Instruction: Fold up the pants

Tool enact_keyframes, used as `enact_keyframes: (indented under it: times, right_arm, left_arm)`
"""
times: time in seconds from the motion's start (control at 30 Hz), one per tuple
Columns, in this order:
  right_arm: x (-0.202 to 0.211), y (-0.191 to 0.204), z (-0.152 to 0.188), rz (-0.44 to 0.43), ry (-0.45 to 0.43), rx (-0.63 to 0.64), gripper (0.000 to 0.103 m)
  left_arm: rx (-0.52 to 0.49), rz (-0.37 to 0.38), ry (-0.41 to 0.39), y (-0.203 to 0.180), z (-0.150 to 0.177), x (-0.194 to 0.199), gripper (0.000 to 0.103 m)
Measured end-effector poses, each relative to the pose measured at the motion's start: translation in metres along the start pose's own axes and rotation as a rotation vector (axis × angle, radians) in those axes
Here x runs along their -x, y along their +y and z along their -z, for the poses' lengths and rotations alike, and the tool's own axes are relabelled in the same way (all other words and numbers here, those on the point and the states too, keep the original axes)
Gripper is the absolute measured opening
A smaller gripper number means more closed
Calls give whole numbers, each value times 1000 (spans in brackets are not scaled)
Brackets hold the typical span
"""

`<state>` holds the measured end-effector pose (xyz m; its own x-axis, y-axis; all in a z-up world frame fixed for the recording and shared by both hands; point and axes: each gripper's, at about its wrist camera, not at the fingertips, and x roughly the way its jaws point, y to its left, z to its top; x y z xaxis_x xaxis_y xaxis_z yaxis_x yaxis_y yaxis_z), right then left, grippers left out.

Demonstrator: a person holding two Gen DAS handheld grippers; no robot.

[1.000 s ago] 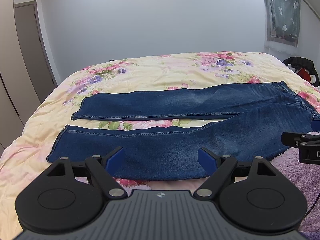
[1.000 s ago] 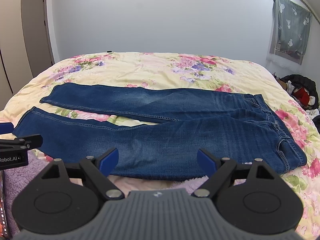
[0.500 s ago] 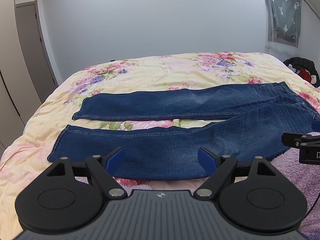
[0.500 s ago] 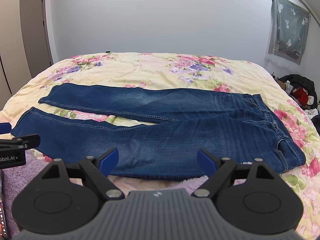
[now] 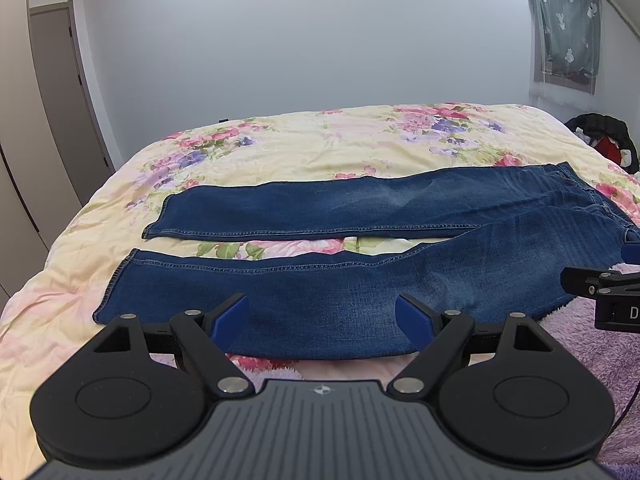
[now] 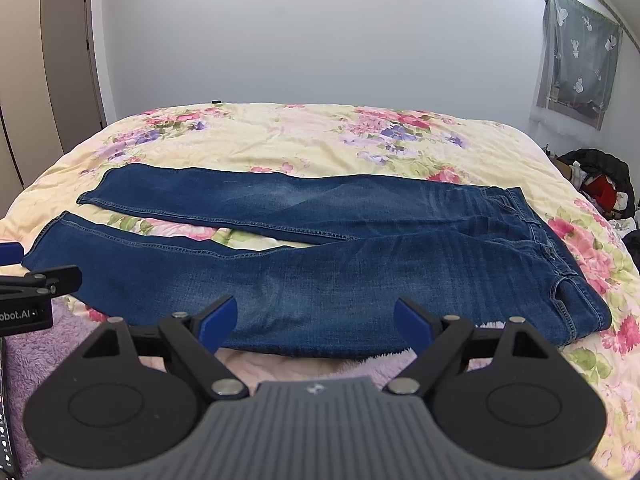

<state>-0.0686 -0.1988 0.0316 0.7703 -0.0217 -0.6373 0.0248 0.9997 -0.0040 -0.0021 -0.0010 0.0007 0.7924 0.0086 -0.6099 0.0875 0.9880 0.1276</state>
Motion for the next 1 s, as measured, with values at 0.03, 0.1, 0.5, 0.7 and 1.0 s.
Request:
enact_keyframes:
  times: [0.03, 0.1, 0.5, 0.7, 1.0]
  right_arm:
    - [0, 0, 0, 0, 0, -1, 82]
    - [0, 0, 0, 1, 0, 0, 82]
    - [0, 1, 2, 0, 4, 1, 82]
    - [0, 1, 2, 0, 5, 1, 82]
    - [-1, 2, 3, 1, 7, 4, 82]
  left_arm:
    - [1, -1, 0, 0, 0, 0, 97]
    - [0, 0, 0, 0, 0, 0, 97]
    - [-1, 3, 1, 0, 1, 0, 97]
    - [-2, 2, 0, -2, 1, 0, 97]
    - [-5, 6, 0, -6, 2, 3, 97]
